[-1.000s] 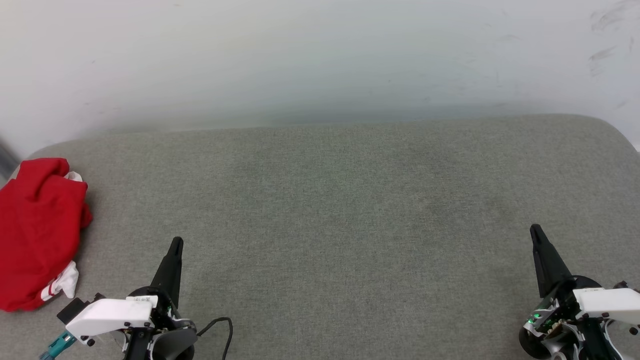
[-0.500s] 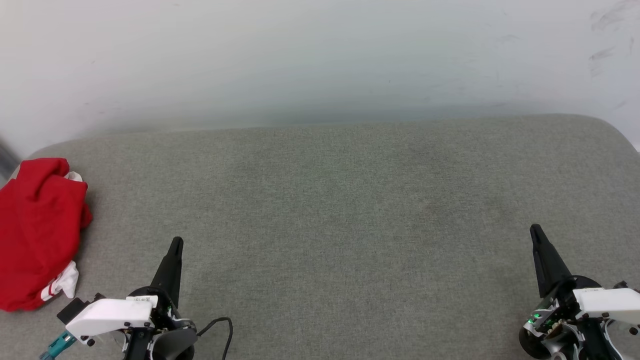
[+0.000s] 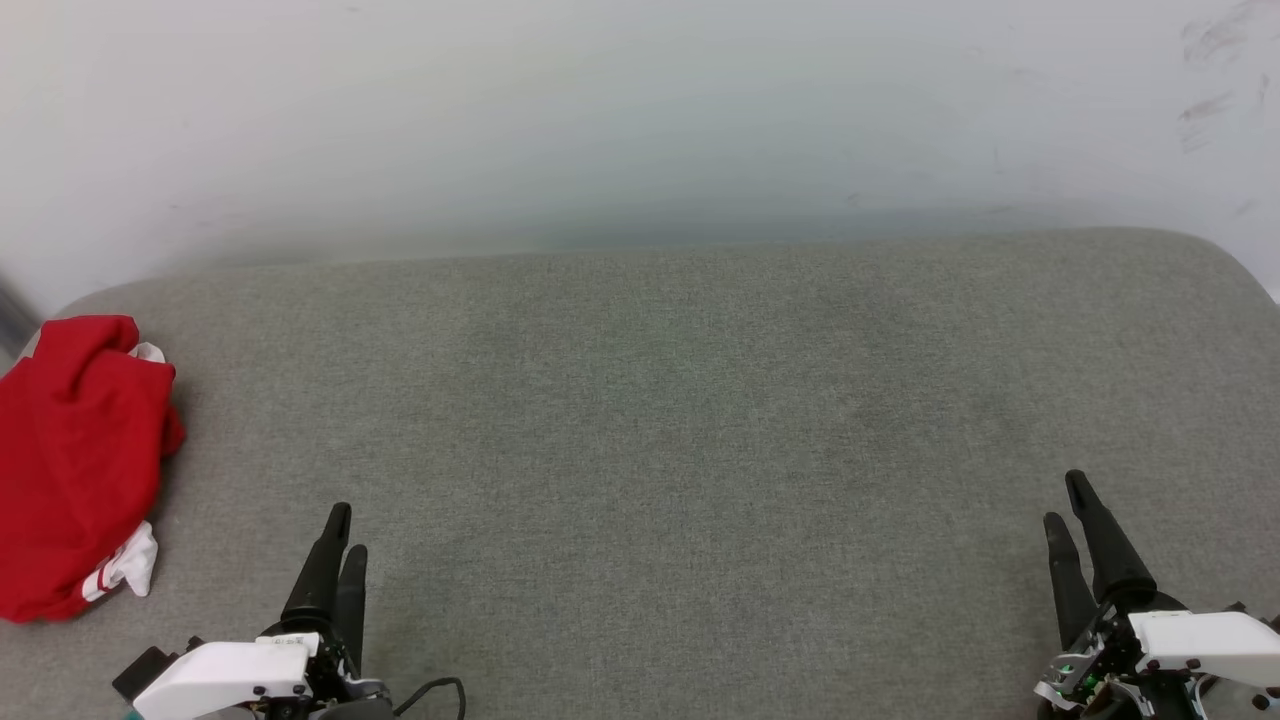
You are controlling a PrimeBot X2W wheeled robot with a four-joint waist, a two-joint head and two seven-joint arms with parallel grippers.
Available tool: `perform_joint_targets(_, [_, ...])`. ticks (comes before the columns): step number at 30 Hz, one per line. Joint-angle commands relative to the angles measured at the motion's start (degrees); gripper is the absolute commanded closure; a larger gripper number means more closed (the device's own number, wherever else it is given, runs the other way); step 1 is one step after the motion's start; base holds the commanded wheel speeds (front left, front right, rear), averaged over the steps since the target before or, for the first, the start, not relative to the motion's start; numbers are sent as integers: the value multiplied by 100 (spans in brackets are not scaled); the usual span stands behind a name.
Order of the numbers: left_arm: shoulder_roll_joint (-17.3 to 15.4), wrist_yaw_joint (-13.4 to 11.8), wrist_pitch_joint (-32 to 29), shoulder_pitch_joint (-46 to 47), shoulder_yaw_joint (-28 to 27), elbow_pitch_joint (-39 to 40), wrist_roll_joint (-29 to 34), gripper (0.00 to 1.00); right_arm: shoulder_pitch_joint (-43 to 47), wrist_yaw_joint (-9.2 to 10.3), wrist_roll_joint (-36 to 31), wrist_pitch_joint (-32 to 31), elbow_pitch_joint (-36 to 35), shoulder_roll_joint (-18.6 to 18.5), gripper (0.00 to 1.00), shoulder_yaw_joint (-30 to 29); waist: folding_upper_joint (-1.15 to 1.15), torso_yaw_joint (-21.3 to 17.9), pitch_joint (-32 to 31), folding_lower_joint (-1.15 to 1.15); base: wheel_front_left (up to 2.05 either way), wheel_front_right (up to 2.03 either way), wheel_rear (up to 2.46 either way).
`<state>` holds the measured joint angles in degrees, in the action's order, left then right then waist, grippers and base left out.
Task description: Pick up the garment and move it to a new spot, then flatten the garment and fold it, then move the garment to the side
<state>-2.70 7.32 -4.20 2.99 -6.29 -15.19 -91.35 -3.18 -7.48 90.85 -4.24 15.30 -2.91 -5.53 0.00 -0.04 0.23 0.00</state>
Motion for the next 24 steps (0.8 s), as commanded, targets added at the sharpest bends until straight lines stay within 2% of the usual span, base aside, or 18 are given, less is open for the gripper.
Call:
perform_joint_targets(1, [-10, 4, 73, 31, -53, 139, 48, 0, -24, -1, -77, 74, -141, -6, 0, 22, 0, -1, 0, 0, 0, 0, 0])
perform_joint_targets(12, [-12, 6, 358, -77, -278, 190, 449, 0, 19, -1, -647, 358, -50, -5, 0, -6, 0, -4, -2, 0, 0, 0, 0])
perform_joint_targets(18, [-14, 7, 500, -103, -537, 264, 891, 0, -9, -1, -1397, 500, -230, -5, 0, -96, 0, -5, 5, 0, 0, 0, 0])
perform_joint_targets(24, [-14, 9, 629, -44, -886, 504, 1599, 0, -37, -1, -2447, 634, -497, -5, 0, -218, 0, -5, 18, 0, 0, 0, 0])
